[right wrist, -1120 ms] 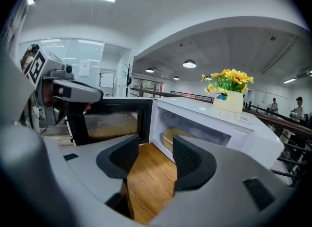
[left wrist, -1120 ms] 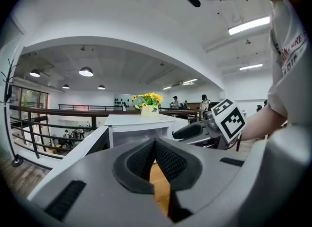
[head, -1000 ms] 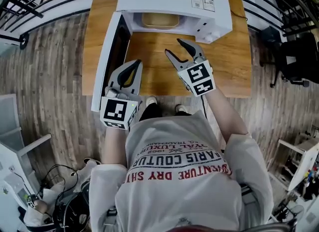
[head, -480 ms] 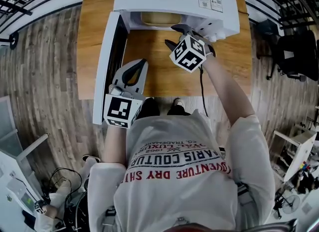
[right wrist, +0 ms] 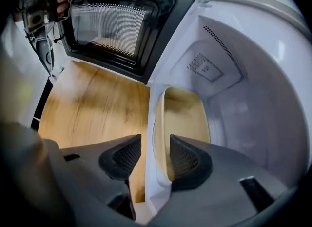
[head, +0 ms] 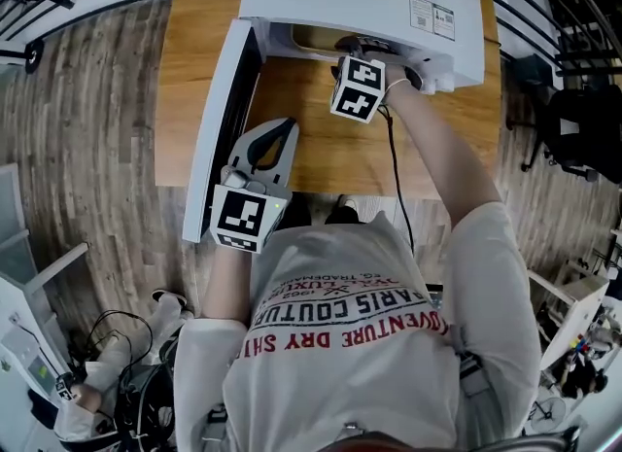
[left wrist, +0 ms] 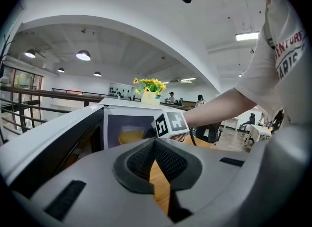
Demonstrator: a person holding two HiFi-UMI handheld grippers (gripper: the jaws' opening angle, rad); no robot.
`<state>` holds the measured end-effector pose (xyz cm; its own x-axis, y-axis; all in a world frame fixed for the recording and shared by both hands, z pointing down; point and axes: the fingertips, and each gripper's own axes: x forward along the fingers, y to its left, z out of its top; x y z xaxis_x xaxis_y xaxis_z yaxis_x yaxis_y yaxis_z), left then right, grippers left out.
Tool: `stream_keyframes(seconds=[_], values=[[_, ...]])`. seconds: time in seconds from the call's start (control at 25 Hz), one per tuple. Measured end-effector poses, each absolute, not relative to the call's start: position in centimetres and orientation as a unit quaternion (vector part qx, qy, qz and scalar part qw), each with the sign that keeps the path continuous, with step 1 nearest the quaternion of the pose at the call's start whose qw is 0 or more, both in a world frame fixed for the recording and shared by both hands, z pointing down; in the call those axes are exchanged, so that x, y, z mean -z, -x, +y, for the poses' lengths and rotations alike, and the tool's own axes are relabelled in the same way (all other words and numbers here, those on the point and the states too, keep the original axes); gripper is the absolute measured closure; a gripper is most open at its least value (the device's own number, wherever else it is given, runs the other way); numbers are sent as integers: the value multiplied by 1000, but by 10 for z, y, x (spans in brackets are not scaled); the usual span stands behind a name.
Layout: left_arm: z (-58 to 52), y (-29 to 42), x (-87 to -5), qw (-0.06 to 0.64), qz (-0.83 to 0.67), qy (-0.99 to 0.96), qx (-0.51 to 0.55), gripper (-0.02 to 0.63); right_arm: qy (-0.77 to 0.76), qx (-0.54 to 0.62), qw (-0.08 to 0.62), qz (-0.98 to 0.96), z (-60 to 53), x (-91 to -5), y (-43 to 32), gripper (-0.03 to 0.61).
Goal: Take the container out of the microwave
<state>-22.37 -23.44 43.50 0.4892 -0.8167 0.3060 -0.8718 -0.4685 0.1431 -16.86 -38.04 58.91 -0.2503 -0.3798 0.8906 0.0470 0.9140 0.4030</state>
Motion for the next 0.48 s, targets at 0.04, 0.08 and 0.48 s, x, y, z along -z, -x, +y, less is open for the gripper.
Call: stream_keyframes(seconds=[0.04,0.08,0.48], values=[[-234,225,-437,144,-498,-849,-100,601,-101,180,607,-768,-383,-592,170,387],[-235,226,-438,147,-501,-847,-102,601,-97,182,608,-767,-385,-595,172,415],[-227,227,-441,153,-516,-837,-101,601,-98,193,589,-779,-386,-597,172,529]])
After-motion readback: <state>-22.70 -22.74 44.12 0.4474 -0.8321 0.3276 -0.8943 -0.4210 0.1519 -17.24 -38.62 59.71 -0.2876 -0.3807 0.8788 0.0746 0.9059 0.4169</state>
